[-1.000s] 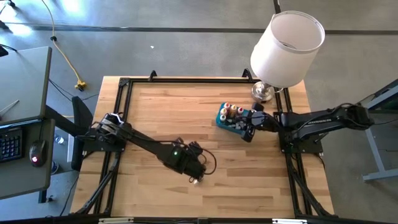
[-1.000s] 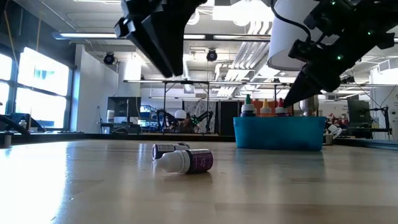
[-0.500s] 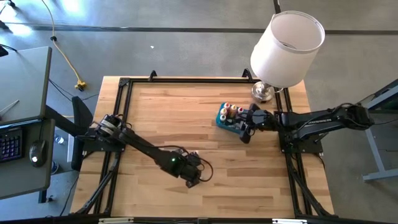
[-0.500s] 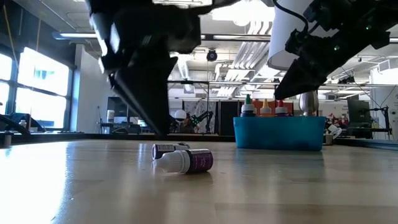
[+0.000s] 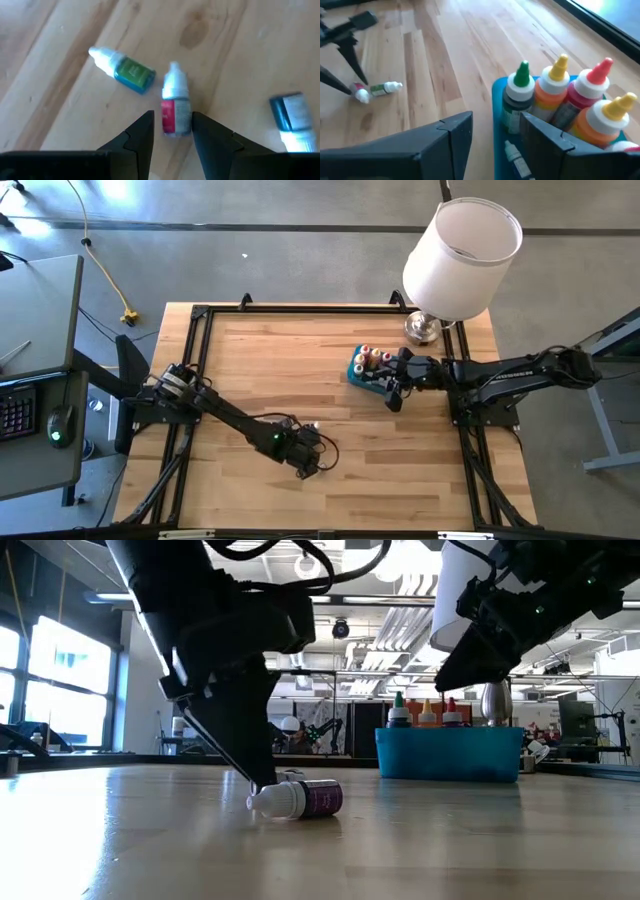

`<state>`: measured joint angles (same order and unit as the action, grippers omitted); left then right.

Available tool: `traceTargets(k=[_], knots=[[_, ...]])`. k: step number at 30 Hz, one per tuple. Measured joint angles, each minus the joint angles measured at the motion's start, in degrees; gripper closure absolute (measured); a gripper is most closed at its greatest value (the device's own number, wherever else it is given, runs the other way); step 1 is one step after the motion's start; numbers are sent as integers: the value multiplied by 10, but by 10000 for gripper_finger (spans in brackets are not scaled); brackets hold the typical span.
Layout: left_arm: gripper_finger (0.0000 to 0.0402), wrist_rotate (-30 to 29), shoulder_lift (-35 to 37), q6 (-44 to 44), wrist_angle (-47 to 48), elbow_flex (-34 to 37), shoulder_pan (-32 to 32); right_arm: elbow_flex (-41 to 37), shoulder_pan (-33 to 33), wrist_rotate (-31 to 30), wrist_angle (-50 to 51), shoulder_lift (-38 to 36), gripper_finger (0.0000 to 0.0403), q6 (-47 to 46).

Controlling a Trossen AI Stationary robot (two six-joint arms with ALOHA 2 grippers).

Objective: Pick & Place food coloring
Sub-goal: Put the small pink food coloring bottle into the blue bin

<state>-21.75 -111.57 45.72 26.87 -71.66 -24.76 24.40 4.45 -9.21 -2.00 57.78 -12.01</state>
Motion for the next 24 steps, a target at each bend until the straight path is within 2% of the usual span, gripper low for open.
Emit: traceTargets(k=[9, 13, 17, 20, 24], knots=[[273, 17, -9, -33, -9, 0, 24, 0, 0, 13, -9, 0, 245, 0], [279, 35, -19, -54, -18, 0, 28, 0, 0, 65, -11, 0, 247, -41], [309, 35, -19, -53, -20, 0, 28, 0, -26, 117, -23, 0, 252, -95], [335, 30, -15, -51, -28, 0, 27, 0, -79, 91, -32, 0, 256, -97], [343, 34, -17, -56, -29, -25, 28, 0, -168, -6, -47, 0, 262, -103]])
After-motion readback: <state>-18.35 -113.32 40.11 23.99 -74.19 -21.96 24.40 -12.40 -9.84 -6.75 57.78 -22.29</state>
